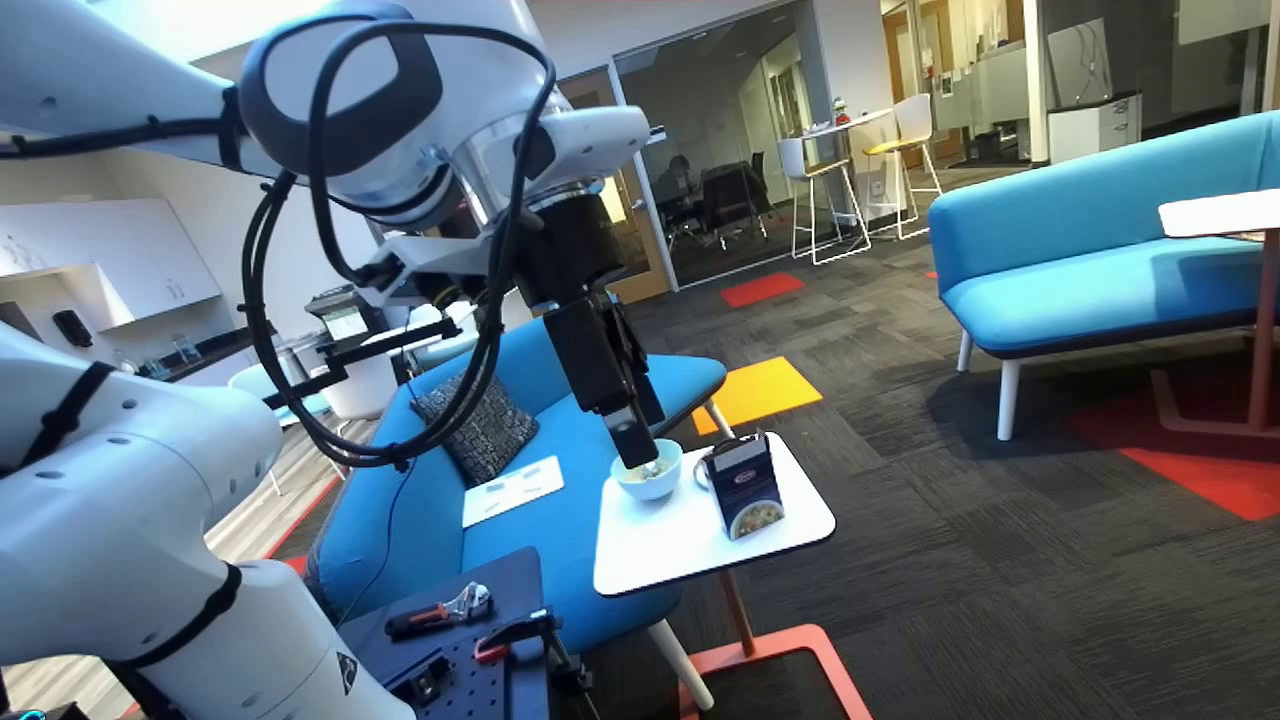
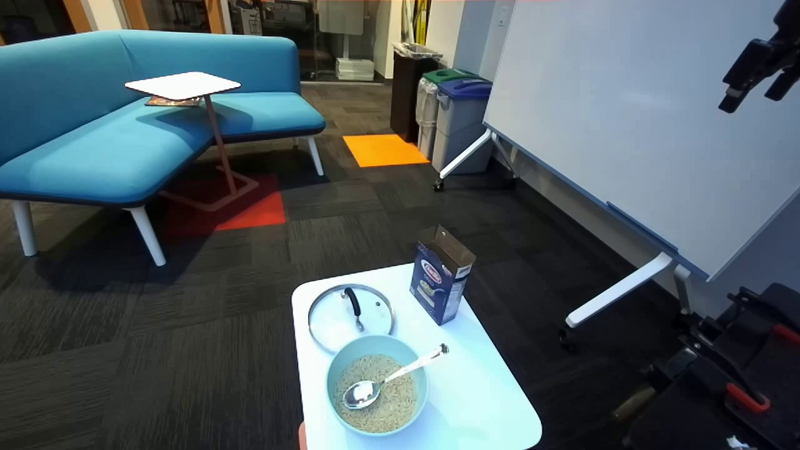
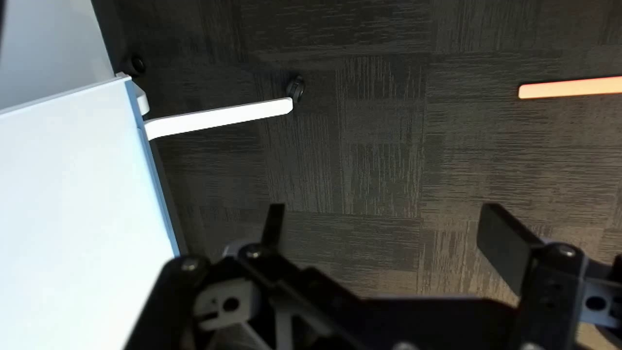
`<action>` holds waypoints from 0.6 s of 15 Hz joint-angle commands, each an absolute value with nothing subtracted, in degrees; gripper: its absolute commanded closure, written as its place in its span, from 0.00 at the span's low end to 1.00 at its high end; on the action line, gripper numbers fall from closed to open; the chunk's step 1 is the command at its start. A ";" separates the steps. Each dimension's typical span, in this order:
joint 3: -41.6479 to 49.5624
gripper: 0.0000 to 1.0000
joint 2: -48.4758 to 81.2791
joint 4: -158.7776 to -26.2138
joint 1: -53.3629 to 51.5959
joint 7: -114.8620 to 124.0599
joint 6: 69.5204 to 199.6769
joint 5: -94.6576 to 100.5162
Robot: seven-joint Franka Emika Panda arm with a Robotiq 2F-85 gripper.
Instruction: Pick up the spoon from the bowl and put it in the box
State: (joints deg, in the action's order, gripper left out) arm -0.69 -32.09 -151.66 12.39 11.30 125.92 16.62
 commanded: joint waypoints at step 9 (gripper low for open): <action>-2.46 0.00 -25.90 -151.01 -10.86 -4.83 136.95 -2.89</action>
